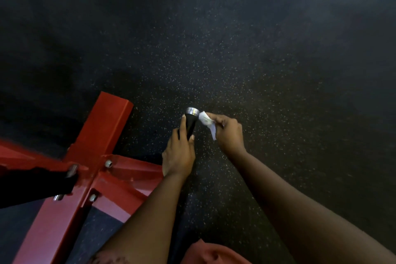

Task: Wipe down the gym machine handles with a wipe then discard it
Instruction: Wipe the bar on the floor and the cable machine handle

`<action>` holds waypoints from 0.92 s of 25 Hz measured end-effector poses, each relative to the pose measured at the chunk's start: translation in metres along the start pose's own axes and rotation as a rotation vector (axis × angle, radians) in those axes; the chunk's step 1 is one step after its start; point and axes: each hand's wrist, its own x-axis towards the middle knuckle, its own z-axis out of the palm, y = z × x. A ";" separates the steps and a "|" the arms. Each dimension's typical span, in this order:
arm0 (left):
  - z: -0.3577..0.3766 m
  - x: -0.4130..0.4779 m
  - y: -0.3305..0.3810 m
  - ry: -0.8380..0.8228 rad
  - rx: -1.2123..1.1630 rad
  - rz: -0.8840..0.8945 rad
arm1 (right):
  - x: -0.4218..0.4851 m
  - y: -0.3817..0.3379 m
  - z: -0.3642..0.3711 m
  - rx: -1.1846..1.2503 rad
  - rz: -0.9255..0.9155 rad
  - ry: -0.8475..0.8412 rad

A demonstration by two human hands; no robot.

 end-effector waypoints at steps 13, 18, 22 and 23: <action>-0.206 -0.228 0.071 -0.268 0.010 0.264 | -0.273 -0.185 -0.153 0.117 0.204 0.019; -0.351 -0.343 0.128 -0.162 0.151 0.333 | -0.403 -0.312 -0.238 -0.020 0.065 0.066; -0.421 -0.368 0.157 -0.058 0.202 0.323 | -0.424 -0.364 -0.274 -0.121 -0.052 0.098; -0.433 -0.369 0.162 -0.037 0.200 0.324 | -0.422 -0.376 -0.281 -0.127 -0.079 0.100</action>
